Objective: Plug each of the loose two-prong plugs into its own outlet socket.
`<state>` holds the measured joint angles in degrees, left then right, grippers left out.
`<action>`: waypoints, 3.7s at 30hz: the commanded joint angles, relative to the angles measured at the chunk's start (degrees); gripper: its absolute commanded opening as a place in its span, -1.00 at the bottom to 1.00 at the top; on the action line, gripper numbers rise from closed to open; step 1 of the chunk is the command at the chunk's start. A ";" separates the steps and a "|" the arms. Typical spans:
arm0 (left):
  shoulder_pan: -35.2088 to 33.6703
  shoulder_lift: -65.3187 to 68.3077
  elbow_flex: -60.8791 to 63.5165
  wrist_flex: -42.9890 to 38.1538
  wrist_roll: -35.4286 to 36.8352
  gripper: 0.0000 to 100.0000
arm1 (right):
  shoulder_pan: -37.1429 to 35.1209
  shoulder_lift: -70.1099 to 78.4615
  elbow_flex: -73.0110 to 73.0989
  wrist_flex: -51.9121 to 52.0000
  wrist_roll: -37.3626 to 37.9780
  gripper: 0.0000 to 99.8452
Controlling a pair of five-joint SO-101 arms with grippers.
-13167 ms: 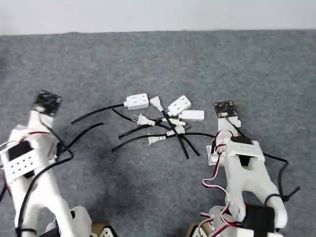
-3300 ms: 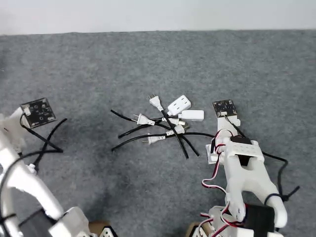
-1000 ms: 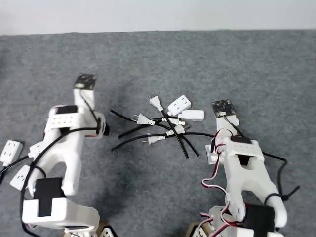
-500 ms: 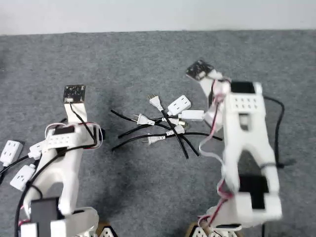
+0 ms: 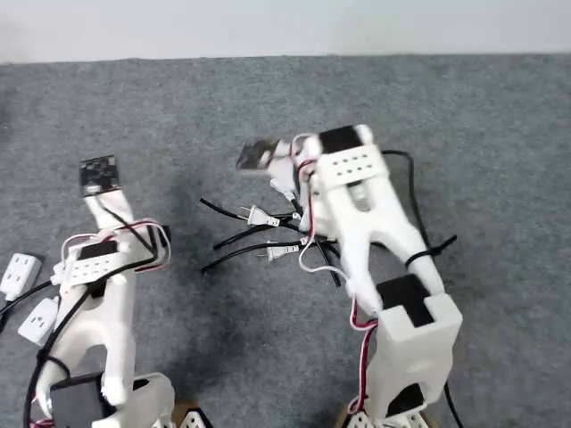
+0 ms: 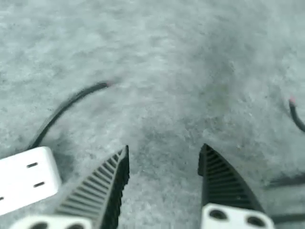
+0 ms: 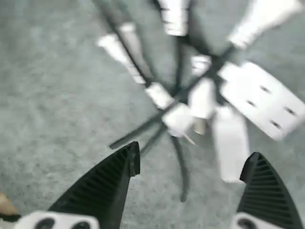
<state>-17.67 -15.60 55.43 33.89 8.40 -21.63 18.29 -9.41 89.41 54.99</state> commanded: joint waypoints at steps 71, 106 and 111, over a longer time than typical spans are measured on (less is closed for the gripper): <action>0.44 -1.76 -0.22 -2.90 1.23 -0.55 | 19.56 -16.66 -24.44 13.05 13.80 -0.98; 0.53 -1.76 0.22 -3.08 1.14 -0.55 | 58.86 17.19 -26.73 -2.15 22.42 -0.97; 0.53 -1.76 0.40 -4.04 1.14 -0.55 | 55.69 16.75 -27.08 0.22 19.43 -0.48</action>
<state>-17.58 -15.78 56.22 31.16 9.45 36.22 36.66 -33.41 88.88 76.53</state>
